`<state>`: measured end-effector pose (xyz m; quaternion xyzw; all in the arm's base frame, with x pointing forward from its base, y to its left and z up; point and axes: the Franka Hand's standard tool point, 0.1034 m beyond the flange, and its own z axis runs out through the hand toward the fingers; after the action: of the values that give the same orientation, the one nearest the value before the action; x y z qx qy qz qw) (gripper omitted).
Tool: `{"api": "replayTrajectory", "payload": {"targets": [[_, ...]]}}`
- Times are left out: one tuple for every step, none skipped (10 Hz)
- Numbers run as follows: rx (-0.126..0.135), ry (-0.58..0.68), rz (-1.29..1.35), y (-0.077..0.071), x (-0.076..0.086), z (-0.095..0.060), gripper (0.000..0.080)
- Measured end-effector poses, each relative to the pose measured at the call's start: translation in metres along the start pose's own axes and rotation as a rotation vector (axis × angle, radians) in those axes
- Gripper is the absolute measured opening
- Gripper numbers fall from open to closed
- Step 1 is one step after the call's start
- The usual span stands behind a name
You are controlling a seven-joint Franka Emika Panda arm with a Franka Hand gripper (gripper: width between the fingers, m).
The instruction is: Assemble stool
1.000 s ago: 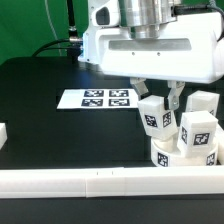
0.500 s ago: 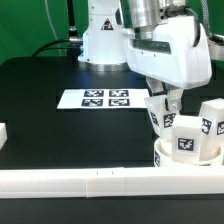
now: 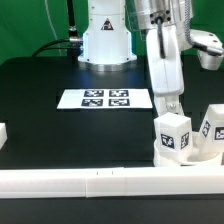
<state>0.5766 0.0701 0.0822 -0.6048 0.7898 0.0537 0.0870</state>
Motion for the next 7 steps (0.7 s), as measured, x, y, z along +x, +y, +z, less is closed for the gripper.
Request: {"api": "replayTrajectory", "payload": {"targets": [[0.000,0.000,0.037,0.000,-0.001,0.000,0.0338],[0.000,0.000,0.035,0.000,-0.001,0.000,0.0338],[0.000,0.000,0.027,0.000,-0.001,0.000,0.0338],[0.000,0.000,0.022,0.001,-0.002,0.000,0.0539],[0.002,-0.006,-0.036,0.000,-0.004,-0.005,0.0614],[0.014,-0.013,-0.073,-0.002,-0.008,-0.015,0.0614],[0.029,-0.026,-0.114,-0.004,-0.015,-0.027,0.0642]]}}
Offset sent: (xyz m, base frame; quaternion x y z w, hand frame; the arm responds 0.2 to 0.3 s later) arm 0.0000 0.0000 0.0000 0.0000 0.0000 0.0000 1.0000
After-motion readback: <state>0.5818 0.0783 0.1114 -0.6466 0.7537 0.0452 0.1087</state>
